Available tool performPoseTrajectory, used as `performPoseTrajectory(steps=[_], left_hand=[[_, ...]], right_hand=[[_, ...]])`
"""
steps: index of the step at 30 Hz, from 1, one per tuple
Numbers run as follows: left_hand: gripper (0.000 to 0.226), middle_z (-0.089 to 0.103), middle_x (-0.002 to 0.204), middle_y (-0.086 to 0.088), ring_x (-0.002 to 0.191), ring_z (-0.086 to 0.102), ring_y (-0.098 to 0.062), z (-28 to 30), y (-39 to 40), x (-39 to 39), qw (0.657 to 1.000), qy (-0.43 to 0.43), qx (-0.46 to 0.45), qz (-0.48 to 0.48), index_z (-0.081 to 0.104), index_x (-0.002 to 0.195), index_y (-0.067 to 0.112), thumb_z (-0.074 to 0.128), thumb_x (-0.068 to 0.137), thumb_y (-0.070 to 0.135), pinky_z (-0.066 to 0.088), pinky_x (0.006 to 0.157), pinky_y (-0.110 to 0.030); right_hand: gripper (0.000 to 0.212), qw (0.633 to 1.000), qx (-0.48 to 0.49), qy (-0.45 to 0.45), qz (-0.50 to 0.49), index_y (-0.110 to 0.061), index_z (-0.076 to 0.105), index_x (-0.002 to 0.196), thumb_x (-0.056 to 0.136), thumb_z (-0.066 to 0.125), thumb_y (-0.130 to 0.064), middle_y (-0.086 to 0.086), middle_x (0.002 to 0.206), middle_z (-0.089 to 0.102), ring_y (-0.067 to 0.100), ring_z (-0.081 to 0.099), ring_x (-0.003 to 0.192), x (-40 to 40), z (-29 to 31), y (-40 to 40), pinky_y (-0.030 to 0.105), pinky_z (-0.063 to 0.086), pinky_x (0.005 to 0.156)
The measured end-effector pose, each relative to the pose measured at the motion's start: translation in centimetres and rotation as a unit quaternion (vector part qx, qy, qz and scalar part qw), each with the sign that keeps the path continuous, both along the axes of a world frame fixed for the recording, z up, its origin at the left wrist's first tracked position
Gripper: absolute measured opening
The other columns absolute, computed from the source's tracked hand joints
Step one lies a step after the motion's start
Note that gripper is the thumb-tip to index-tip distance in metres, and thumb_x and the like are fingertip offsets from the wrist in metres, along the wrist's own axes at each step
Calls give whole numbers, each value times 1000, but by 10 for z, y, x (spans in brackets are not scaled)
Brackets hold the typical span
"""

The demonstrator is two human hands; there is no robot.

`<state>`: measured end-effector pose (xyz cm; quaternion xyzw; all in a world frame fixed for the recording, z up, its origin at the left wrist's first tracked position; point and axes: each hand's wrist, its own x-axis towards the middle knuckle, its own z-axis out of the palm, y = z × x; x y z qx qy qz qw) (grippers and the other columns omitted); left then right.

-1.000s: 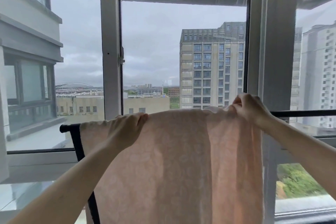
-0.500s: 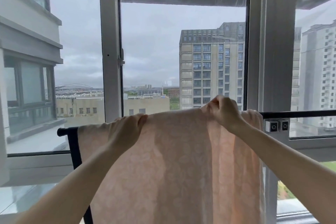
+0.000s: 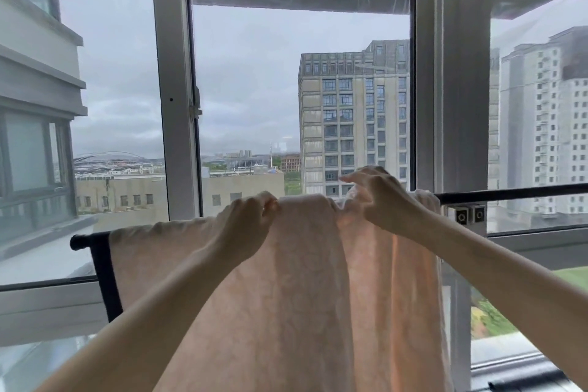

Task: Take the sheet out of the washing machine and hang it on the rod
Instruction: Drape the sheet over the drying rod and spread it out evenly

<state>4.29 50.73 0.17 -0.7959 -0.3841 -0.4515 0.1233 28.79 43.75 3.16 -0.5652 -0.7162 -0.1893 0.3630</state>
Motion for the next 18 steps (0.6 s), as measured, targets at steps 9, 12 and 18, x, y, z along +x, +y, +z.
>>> performPoseTrajectory(steps=[9,12,18], left_hand=[[38,73,96,6,85,68,-24,-13,3,-5,995,30,22,92,56,115,37,26,99,53,51,70,-35],[38,70,80,0,76,66,-25,-12,-4,-1,993,25,6,115,62,95,24,31,100,45,43,64,-33],[33,70,83,-6,82,65,-33,-9,-16,25,985,7,-22,168,56,89,20,33,102,40,37,68,-35]], right_hand=[[5,994,65,77,46,-14,68,86,88,63,-15,-3,85,68,15,61,83,-7,-21,30,35,48,82],[8,991,81,102,33,-16,61,84,91,58,-14,-1,87,64,17,58,84,-1,-22,36,35,45,81],[7,986,74,148,6,-4,63,92,92,58,-9,7,88,63,17,56,81,59,-9,35,30,47,78]])
